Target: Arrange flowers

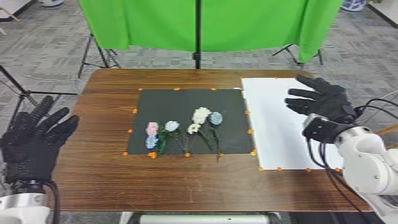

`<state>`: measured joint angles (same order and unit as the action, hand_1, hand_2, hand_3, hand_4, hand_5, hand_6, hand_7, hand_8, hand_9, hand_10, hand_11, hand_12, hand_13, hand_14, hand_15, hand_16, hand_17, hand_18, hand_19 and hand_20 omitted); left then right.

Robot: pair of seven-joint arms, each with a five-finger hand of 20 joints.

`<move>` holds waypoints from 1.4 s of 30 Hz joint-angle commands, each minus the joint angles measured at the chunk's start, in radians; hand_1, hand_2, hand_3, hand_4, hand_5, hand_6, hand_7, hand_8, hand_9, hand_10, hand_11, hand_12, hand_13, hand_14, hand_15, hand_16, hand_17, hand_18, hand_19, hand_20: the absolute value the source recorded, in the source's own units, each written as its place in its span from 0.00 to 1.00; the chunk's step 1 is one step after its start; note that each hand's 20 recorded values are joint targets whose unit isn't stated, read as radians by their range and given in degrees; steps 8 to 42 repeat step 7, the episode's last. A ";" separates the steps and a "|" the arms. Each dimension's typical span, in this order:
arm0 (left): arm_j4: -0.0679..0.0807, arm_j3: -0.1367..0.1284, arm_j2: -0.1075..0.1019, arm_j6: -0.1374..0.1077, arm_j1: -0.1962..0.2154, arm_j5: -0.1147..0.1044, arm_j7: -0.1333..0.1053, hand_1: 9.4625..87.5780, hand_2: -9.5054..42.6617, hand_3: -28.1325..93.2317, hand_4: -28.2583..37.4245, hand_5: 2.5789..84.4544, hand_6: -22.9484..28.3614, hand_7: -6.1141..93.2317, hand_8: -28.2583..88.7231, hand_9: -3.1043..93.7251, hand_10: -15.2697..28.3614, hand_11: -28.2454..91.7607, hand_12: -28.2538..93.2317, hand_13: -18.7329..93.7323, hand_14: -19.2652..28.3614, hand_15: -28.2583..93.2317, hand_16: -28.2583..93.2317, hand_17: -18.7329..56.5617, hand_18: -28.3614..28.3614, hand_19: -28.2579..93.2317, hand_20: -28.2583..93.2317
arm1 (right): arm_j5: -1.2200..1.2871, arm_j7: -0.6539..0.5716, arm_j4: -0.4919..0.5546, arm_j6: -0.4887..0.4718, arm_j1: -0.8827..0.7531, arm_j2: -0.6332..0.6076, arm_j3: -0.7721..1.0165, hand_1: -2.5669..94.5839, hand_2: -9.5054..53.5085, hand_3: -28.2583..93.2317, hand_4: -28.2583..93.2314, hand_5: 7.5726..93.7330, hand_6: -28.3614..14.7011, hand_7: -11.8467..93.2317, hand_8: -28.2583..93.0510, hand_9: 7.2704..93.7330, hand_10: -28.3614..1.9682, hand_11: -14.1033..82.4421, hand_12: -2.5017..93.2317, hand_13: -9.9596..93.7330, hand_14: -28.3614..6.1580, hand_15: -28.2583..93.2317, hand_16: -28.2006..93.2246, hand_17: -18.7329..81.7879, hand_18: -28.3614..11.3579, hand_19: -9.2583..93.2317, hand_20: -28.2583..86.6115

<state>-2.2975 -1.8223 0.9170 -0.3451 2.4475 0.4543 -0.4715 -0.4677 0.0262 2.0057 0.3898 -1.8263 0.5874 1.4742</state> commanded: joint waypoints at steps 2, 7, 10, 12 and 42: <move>0.009 0.013 0.002 -0.018 -0.018 -0.003 0.024 0.08 0.34 0.86 0.00 0.38 0.58 0.17 0.17 0.35 0.77 0.42 0.33 0.38 0.95 0.62 0.17 0.16 0.98 0.70 0.33 | 0.004 0.003 0.006 -0.006 -0.011 0.013 0.007 0.18 0.26 0.93 0.01 0.43 0.67 0.26 0.13 0.49 0.39 0.30 0.17 0.48 0.28 0.58 0.34 0.21 0.10 0.60 0.44; 0.012 0.010 0.001 -0.013 -0.037 0.006 0.051 0.08 0.34 0.86 0.00 0.38 0.58 0.17 0.17 0.35 0.77 0.43 0.33 0.38 0.96 0.63 0.17 0.16 0.97 0.70 0.32 | 0.006 0.005 0.014 0.001 -0.033 0.019 0.024 0.18 0.26 0.93 0.01 0.43 0.67 0.26 0.13 0.49 0.39 0.31 0.17 0.48 0.28 0.58 0.34 0.21 0.10 0.59 0.44; 0.012 0.010 0.001 -0.013 -0.037 0.006 0.051 0.08 0.34 0.86 0.00 0.38 0.58 0.17 0.17 0.35 0.77 0.43 0.33 0.38 0.96 0.63 0.17 0.16 0.97 0.70 0.32 | 0.006 0.005 0.014 0.001 -0.033 0.019 0.024 0.18 0.26 0.93 0.01 0.43 0.67 0.26 0.13 0.49 0.39 0.31 0.17 0.48 0.28 0.58 0.34 0.21 0.10 0.59 0.44; 0.012 0.010 0.001 -0.013 -0.037 0.006 0.051 0.08 0.34 0.86 0.00 0.38 0.58 0.17 0.17 0.35 0.77 0.43 0.33 0.38 0.96 0.63 0.17 0.16 0.97 0.70 0.32 | 0.006 0.005 0.014 0.001 -0.033 0.019 0.024 0.18 0.26 0.93 0.01 0.43 0.67 0.26 0.13 0.49 0.39 0.31 0.17 0.48 0.28 0.58 0.34 0.21 0.10 0.59 0.44; 0.012 0.010 0.001 -0.013 -0.037 0.006 0.051 0.08 0.34 0.86 0.00 0.38 0.58 0.17 0.17 0.35 0.77 0.43 0.33 0.38 0.96 0.63 0.17 0.16 0.97 0.70 0.32 | 0.006 0.005 0.014 0.001 -0.033 0.019 0.024 0.18 0.26 0.93 0.01 0.43 0.67 0.26 0.13 0.49 0.39 0.31 0.17 0.48 0.28 0.58 0.34 0.21 0.10 0.59 0.44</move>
